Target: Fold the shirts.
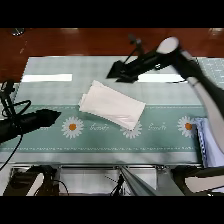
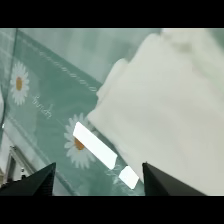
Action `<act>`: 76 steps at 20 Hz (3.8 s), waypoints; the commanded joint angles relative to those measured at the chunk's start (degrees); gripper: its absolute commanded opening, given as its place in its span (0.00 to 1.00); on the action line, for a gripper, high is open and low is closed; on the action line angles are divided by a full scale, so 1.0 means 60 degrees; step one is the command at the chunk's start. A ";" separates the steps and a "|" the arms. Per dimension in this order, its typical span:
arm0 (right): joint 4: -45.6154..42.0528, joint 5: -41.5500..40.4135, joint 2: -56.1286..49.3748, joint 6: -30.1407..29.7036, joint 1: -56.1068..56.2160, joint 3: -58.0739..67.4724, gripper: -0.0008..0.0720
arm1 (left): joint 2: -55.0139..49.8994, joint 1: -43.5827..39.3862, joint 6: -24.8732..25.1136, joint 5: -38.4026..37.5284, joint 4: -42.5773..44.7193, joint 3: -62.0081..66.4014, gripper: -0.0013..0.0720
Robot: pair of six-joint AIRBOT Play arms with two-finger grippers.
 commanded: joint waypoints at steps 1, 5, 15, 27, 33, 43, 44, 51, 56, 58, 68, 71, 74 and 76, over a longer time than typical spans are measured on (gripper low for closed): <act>-0.3446 0.1501 0.2550 0.0342 -0.1453 -0.0783 0.86 | -0.0160 0.0011 0.0007 0.0397 0.0000 -0.0047 0.05; -0.5100 -0.1428 0.6317 0.2557 -0.1960 -0.6156 0.86 | -0.0382 0.0011 0.0004 0.0820 0.0000 -0.0047 0.05; 0.1508 -0.4441 0.4470 0.0073 -0.1938 -1.0856 0.86 | -0.1982 0.0007 0.0007 0.0845 -0.0007 -0.0047 0.05; 0.2058 -0.2339 0.0273 -0.1668 -0.0616 -0.6590 0.06 | -0.2477 -0.1188 0.0004 0.1359 -0.0011 -0.0044 0.05; 0.0576 0.0353 0.1472 -0.0969 -0.0685 -0.0922 0.06 | -0.2477 -0.1202 0.0004 0.1351 -0.0007 -0.0047 0.05; -0.3555 0.4918 0.2510 0.2320 -0.4721 0.4058 0.06 | -0.2477 -0.1253 0.0000 0.1341 -0.0011 -0.0047 0.05; -0.3869 0.5399 0.2743 0.2371 -0.5315 0.4058 0.06 | -0.2477 -0.1249 0.0000 0.1344 -0.0011 -0.0047 0.05; -0.5151 0.5592 0.5716 0.2918 -0.9103 0.0863 0.06 | -0.2477 -0.1253 0.0000 0.1344 -0.0011 -0.0047 0.05; -0.7697 0.5595 0.8225 0.3257 -1.0910 -0.2167 0.06 | -0.2477 -0.1253 0.0000 0.1344 -0.0015 -0.0047 0.05; -1.0010 0.5588 0.9096 0.2889 -1.1322 -0.3155 0.06 | -0.2477 -0.1253 0.0000 0.1344 -0.0011 -0.0047 0.05; -0.7573 0.4550 0.8102 0.2033 -1.1653 -0.4142 0.62 | -0.2736 -0.1075 0.0586 0.2426 -0.0007 0.0725 0.05; -0.2539 0.2703 0.7147 0.2058 -1.1249 -0.3810 0.51 | -0.3741 -0.0747 0.0590 0.2390 -0.0011 0.3206 0.05; -0.1024 0.0197 0.6306 0.1876 -0.8378 -0.3155 0.51 | -0.5442 -0.1031 0.0594 0.1570 -0.0007 0.6830 0.05; -0.1639 -0.0812 0.5646 0.1304 -0.5956 -0.2718 0.23 | -0.6502 -0.1461 0.0951 0.0736 0.0007 0.8812 0.05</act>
